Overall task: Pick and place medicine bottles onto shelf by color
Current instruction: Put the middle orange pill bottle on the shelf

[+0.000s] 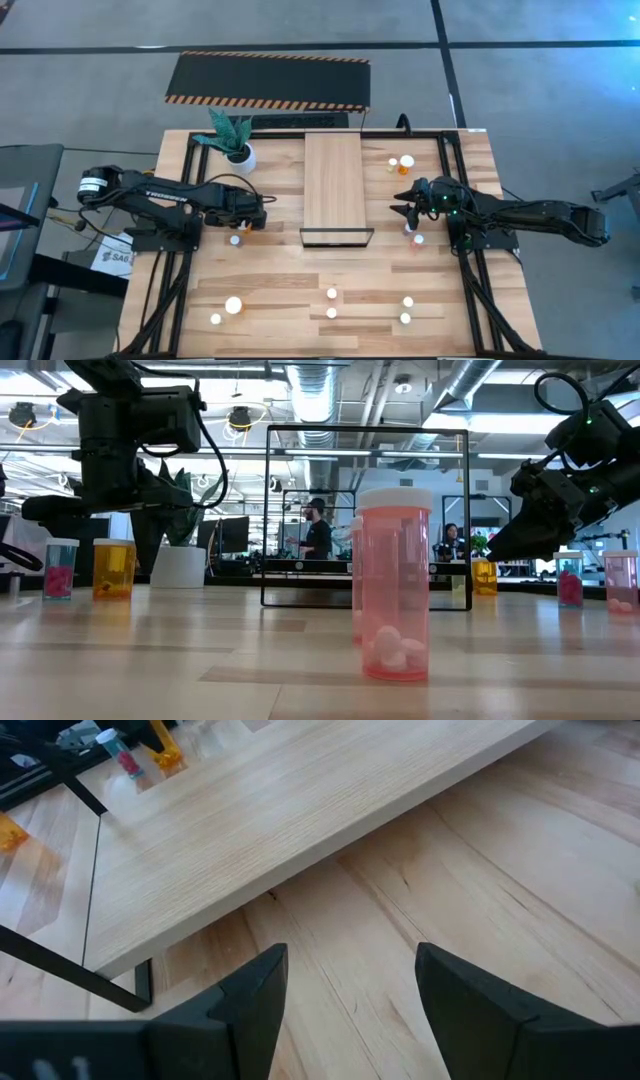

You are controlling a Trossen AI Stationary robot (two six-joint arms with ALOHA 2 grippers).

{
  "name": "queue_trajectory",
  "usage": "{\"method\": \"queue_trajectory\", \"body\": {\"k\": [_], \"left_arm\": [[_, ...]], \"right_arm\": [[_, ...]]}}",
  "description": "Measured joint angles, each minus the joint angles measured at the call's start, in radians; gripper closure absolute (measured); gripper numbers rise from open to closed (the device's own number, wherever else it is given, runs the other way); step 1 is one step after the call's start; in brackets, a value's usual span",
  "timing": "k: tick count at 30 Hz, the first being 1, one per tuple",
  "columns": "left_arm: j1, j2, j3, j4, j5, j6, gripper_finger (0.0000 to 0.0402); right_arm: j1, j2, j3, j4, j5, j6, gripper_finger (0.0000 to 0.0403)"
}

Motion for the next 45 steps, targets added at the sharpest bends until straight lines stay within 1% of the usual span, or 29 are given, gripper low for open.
{"method": "queue_trajectory", "body": {"k": [9,16,30,41,45], "left_arm": [[0.000,0.000,0.000,0.000,0.000,0.000,0.0096],[0.000,0.000,0.000,0.000,0.000,0.000,0.0129],[0.000,0.000,0.000,0.005,0.000,0.027,0.0174],[0.000,0.000,0.000,0.025,0.000,0.041,0.0219],[0.000,0.000,0.001,0.038,0.000,0.048,0.0225]], "right_arm": [[0.000,0.000,0.000,0.000,0.000,0.000,0.0157],[0.000,0.000,0.000,0.000,0.000,0.000,0.0157],[0.000,0.000,0.000,0.000,0.000,0.000,0.0157],[0.000,0.000,0.000,0.000,0.000,0.000,0.0157],[0.000,0.000,0.000,0.000,0.000,0.000,0.0157]]}}
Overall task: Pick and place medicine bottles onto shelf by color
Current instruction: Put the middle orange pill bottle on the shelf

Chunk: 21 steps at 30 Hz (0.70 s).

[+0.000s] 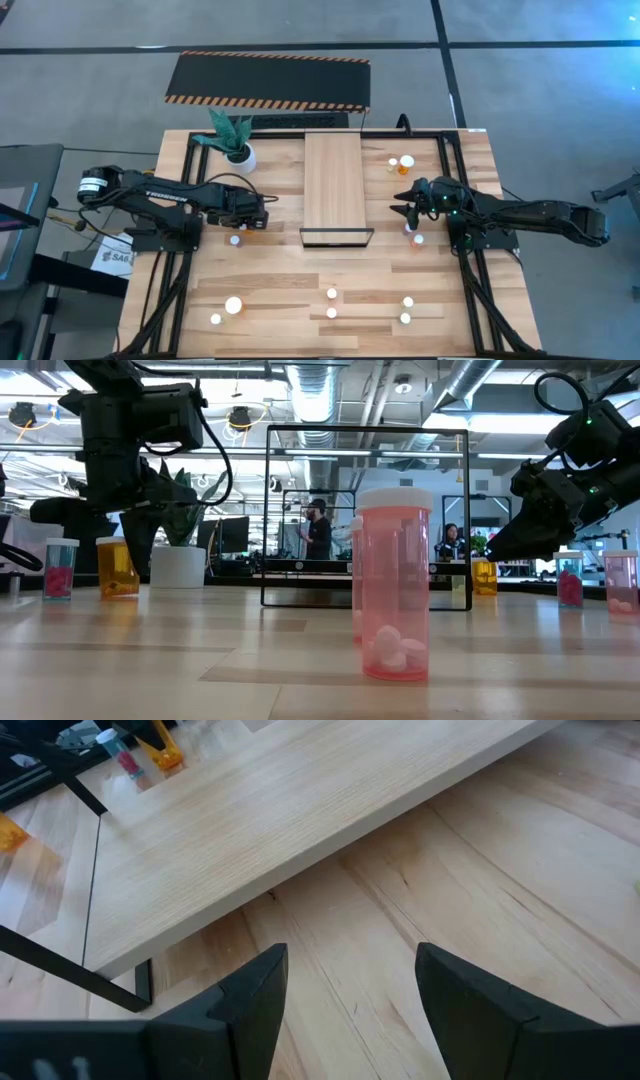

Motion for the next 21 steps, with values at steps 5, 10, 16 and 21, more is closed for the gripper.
{"method": "queue_trajectory", "body": {"k": [5,10,16,21], "left_arm": [[0.000,0.000,0.032,-0.007,-0.011,0.063,0.0219],[0.000,0.000,0.100,-0.013,-0.053,0.159,0.0218],[0.000,0.000,0.184,-0.028,-0.113,0.275,0.0217],[0.000,0.018,0.232,-0.014,-0.131,0.329,0.0218]], "right_arm": [[0.000,0.000,0.000,0.000,0.000,0.000,0.0157],[0.000,0.000,0.000,0.000,0.000,0.000,0.0157],[0.000,0.000,0.000,0.000,0.000,0.000,0.0157],[0.000,0.000,0.000,0.000,0.000,0.000,0.0157]]}}
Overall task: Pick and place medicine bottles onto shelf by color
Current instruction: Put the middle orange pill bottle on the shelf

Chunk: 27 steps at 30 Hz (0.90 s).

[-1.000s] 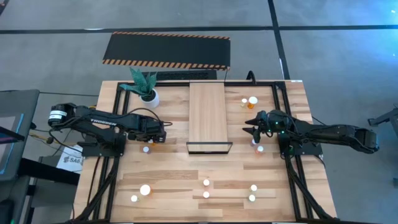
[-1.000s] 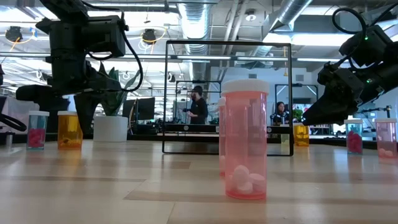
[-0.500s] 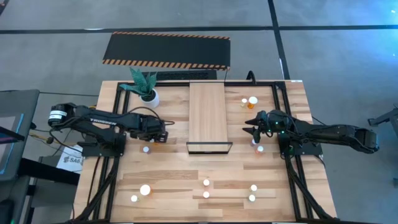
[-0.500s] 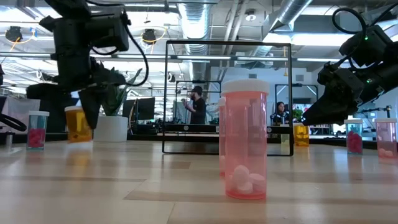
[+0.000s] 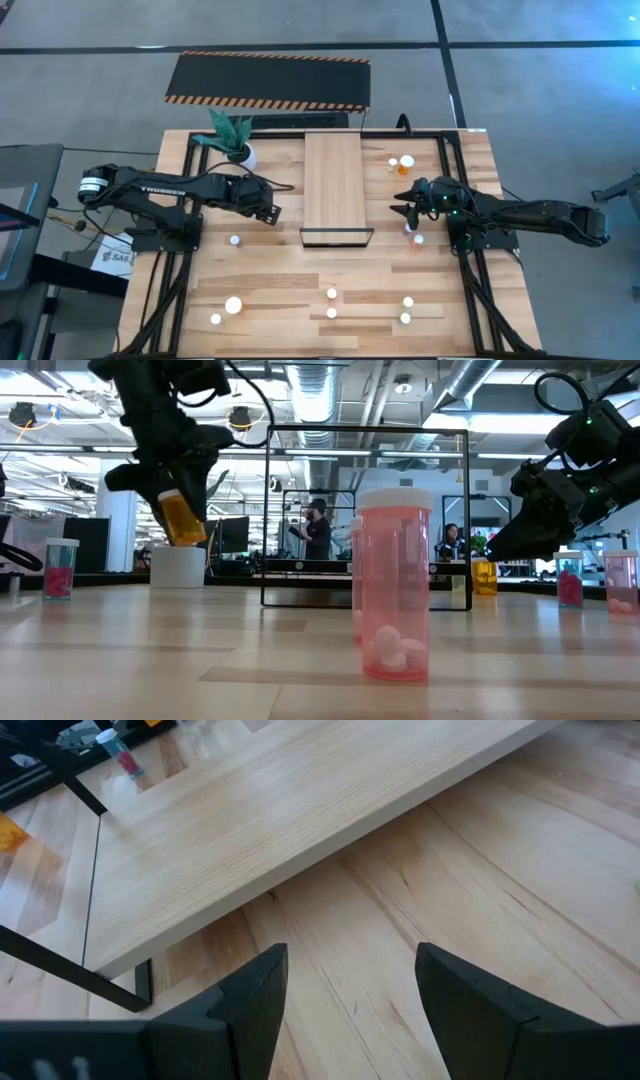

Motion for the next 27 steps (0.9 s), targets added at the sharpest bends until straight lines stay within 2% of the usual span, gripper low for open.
{"method": "queue_trajectory", "body": {"k": [5,11,16,23,27], "left_arm": [[-0.008,0.101,0.085,0.003,0.011,0.043,0.0231],[-0.016,0.255,0.269,-0.086,0.025,0.154,0.0227],[-0.007,0.345,0.406,-0.119,-0.022,0.274,0.0225],[0.049,0.454,0.539,-0.066,-0.108,0.453,0.0226],[0.110,0.532,0.609,-0.036,-0.096,0.546,0.0227]], "right_arm": [[0.000,0.000,0.000,-0.001,0.000,0.000,0.0157],[0.000,0.000,0.000,-0.001,0.000,0.000,0.0157],[0.000,0.000,0.000,-0.001,0.000,0.000,0.0157],[0.000,0.000,0.000,-0.002,0.000,0.000,0.0157],[0.000,0.000,0.000,-0.002,0.000,0.000,0.0157]]}}
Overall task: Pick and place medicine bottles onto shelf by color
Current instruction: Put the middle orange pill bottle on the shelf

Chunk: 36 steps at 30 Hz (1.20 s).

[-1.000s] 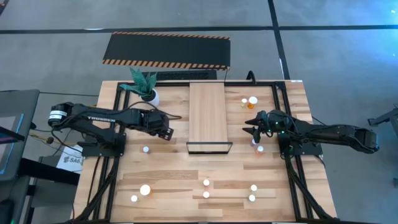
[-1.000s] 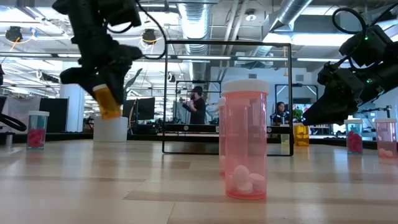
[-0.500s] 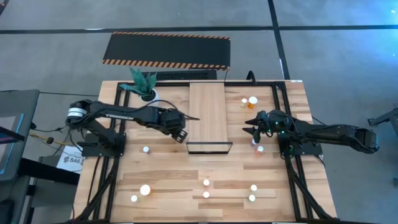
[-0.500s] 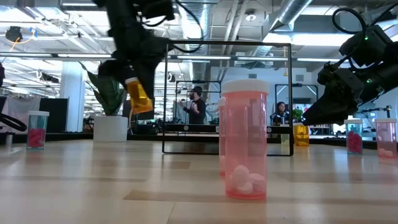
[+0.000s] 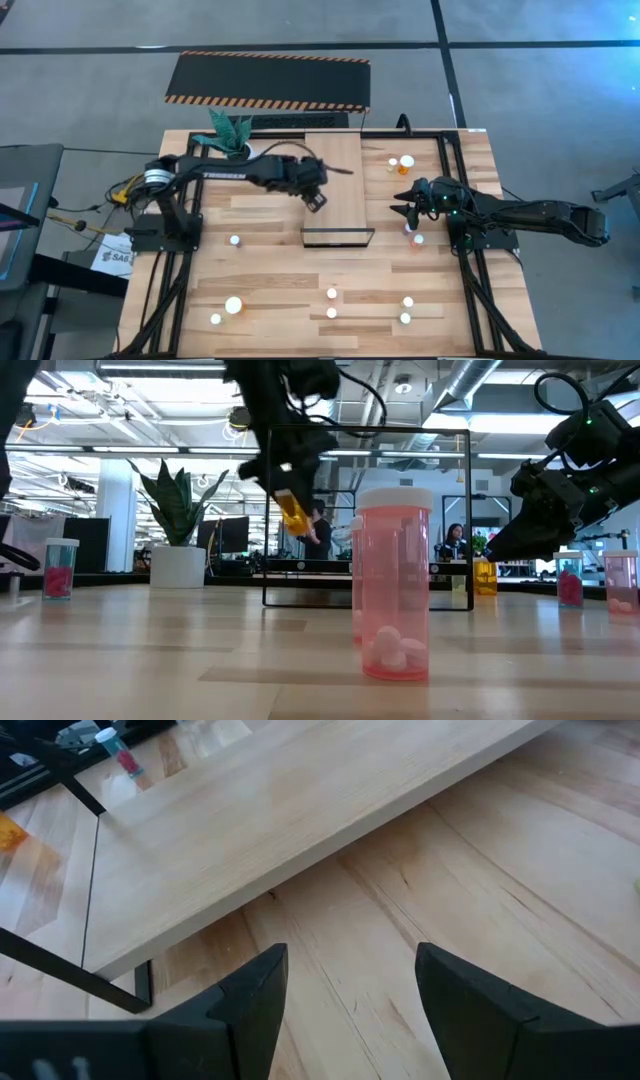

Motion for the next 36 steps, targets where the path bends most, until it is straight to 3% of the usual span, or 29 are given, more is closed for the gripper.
{"method": "queue_trajectory", "body": {"k": [8,16,36], "left_arm": [[0.134,0.152,0.169,-0.046,0.151,0.027,0.0227],[0.209,0.266,0.351,-0.164,0.169,0.065,0.0227],[0.299,0.312,0.372,-0.127,0.175,0.051,0.0227]], "right_arm": [[0.000,0.000,0.000,-0.004,0.000,0.000,0.0157],[0.000,0.000,0.000,-0.006,0.000,0.000,0.0157],[0.000,0.000,0.000,-0.008,0.000,0.000,0.0157]]}}
